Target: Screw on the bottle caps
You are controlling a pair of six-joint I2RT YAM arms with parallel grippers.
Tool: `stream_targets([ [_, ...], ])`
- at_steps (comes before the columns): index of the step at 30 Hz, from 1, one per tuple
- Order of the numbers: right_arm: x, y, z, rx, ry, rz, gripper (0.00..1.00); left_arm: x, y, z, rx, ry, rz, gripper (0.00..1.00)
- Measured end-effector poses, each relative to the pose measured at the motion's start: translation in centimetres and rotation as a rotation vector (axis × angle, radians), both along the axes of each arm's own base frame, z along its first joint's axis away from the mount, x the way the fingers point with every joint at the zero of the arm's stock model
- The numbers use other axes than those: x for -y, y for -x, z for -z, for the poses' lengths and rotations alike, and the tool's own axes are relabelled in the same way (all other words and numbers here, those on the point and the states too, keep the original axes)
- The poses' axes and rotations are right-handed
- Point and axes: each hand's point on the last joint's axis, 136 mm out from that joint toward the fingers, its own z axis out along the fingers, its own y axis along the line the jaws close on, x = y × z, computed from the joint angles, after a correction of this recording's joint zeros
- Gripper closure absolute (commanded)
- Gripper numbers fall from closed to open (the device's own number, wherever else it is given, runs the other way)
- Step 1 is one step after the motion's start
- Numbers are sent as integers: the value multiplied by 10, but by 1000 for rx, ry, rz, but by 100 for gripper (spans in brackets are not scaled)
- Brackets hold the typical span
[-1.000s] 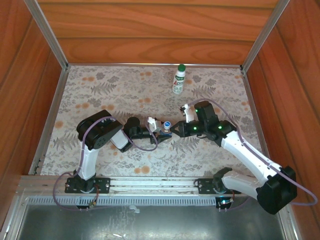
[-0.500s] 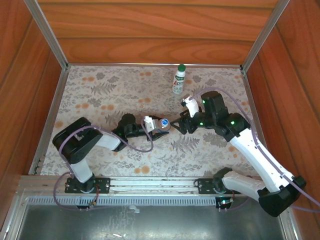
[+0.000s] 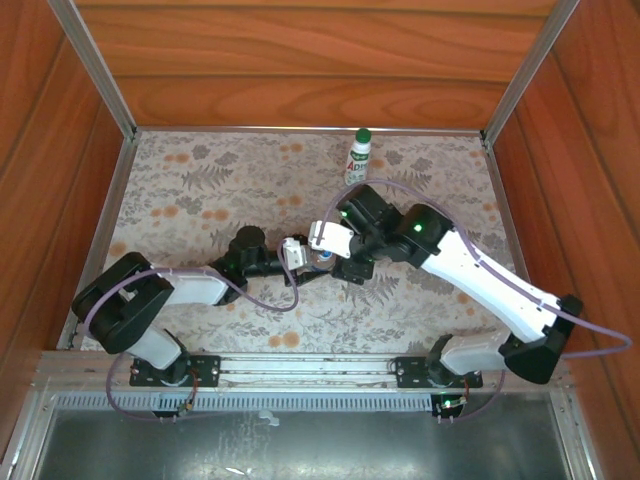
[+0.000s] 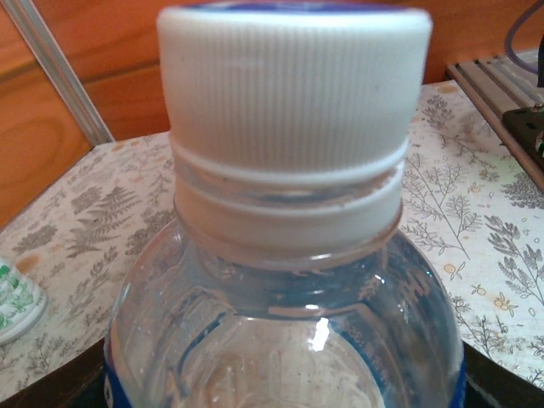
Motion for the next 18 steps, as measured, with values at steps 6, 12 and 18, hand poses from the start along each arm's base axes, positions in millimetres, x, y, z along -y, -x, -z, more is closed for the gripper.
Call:
stream_targets([
  [6,-2,-7,10,6,53,-16,39,-2,3,2,10,-10,9,36],
  [12,-16,-11,2,4,19,-30,42,-2,5,4,12,-15,14,35],
  [18,-24,-8,9,-33,16,-53,51,-3,5,3,15,-15,15,36],
])
